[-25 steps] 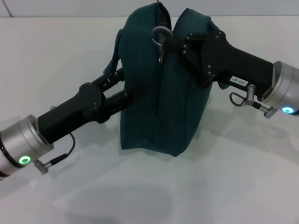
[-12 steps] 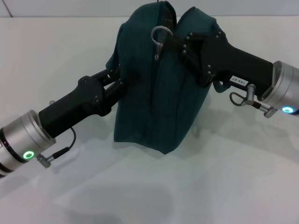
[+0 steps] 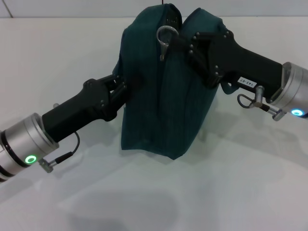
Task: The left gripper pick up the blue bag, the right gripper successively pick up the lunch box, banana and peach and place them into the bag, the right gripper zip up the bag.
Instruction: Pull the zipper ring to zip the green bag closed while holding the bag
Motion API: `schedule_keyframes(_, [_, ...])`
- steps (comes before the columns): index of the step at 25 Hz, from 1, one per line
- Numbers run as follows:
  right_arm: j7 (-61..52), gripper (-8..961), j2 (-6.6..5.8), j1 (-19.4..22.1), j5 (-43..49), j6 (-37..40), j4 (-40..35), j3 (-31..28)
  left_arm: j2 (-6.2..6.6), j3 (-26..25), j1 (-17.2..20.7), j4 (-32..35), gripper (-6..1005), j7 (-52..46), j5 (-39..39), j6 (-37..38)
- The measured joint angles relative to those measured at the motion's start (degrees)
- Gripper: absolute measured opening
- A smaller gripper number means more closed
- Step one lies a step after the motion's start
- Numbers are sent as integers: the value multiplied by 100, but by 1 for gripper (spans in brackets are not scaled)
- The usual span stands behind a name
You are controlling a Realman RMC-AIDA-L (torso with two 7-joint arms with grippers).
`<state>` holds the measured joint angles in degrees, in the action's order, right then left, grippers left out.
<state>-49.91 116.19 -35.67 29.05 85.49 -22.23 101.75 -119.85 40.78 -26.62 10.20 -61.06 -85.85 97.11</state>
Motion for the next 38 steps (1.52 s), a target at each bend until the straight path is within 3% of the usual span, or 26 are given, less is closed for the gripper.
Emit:
schedule_keyframes(11, [-77, 5, -20, 40, -409, 10, 15, -64, 34, 53, 31, 47, 78, -7, -161, -13])
schedule_keyframes(20, [-552, 5, -18, 22, -458, -383, 45, -90, 44, 138, -1, 63, 63, 16, -716, 73])
schedule_keyframes(27, [-688, 6, -20, 43, -574, -486, 63, -108, 66, 549, 49, 89, 62, 186, -745, 469])
schedule_keyframes(38, [-739, 6, -21, 78, -590, -547, 69, -156, 52, 532, 279, 237, 59, 191, -745, 497])
